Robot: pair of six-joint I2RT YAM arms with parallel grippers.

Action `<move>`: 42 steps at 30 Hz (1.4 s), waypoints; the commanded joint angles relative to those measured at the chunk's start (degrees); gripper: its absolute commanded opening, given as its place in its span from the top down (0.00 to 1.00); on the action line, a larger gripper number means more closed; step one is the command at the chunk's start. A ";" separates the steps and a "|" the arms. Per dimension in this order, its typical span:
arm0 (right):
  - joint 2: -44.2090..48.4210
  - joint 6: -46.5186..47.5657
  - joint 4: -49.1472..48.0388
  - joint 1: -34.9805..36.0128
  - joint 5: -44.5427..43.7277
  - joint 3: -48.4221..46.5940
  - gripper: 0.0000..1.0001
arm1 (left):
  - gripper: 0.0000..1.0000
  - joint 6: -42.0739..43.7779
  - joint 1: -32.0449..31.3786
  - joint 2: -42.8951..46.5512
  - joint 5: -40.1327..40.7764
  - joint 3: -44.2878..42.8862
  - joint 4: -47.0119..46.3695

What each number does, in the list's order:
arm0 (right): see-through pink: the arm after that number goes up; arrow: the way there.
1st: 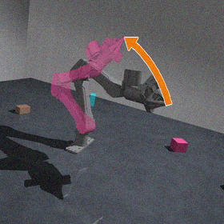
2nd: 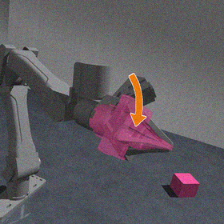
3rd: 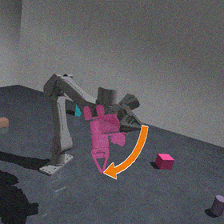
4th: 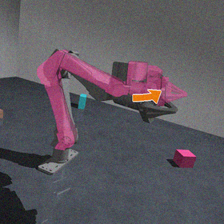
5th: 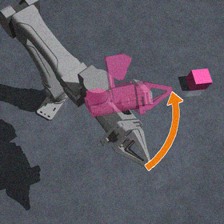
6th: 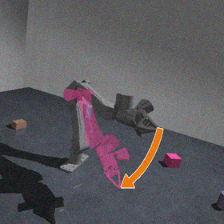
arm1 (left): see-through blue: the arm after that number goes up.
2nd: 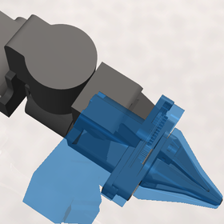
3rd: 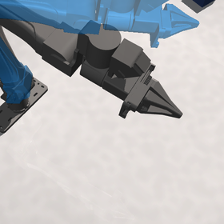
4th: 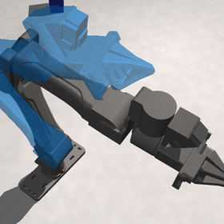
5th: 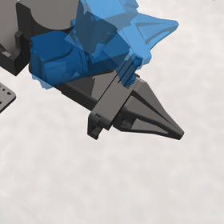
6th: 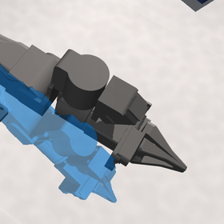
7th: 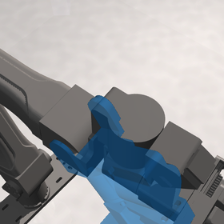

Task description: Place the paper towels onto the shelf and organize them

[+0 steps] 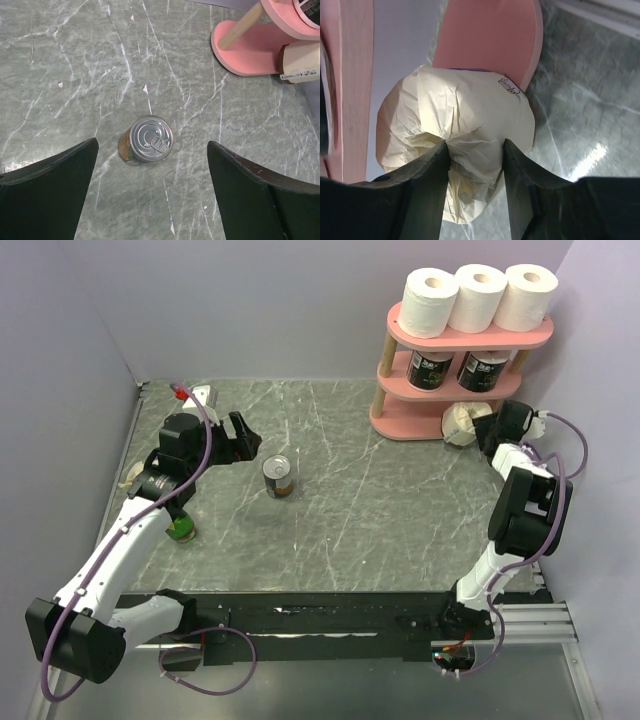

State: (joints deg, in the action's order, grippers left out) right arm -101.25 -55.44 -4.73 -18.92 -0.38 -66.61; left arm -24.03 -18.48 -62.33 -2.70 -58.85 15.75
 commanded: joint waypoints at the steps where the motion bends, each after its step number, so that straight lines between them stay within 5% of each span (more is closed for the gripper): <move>1: -1.49 -2.83 -6.77 -0.86 -1.38 -4.23 0.50 | 0.04 0.74 -0.24 2.03 0.32 -0.92 -1.69; 9: -4.56 -5.29 -14.07 -0.86 -1.38 -3.79 0.48 | 0.04 0.74 -0.24 2.47 0.24 -0.92 -1.77; 15: -5.98 -5.65 -18.03 -0.86 1.34 -3.88 0.31 | 0.04 0.83 -0.24 2.56 0.50 -0.83 -1.86; 24: 0.08 -2.66 -11.89 -1.03 1.17 -1.77 0.28 | 0.04 0.92 -0.24 2.38 0.77 -0.83 -1.86; 34: 4.31 -3.44 -5.03 -1.12 2.58 3.67 0.50 | 0.04 1.09 -0.24 2.38 1.03 -0.65 -1.77; 42: 2.91 -7.04 -13.62 1.77 7.32 8.07 0.59 | 0.04 1.09 -0.33 2.91 1.21 -0.65 -1.86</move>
State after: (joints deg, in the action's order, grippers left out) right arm -98.85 -60.29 -12.01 -18.74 4.51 -59.42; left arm -23.62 -18.59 -61.21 -2.11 -58.85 15.73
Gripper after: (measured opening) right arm 0.417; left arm 0.966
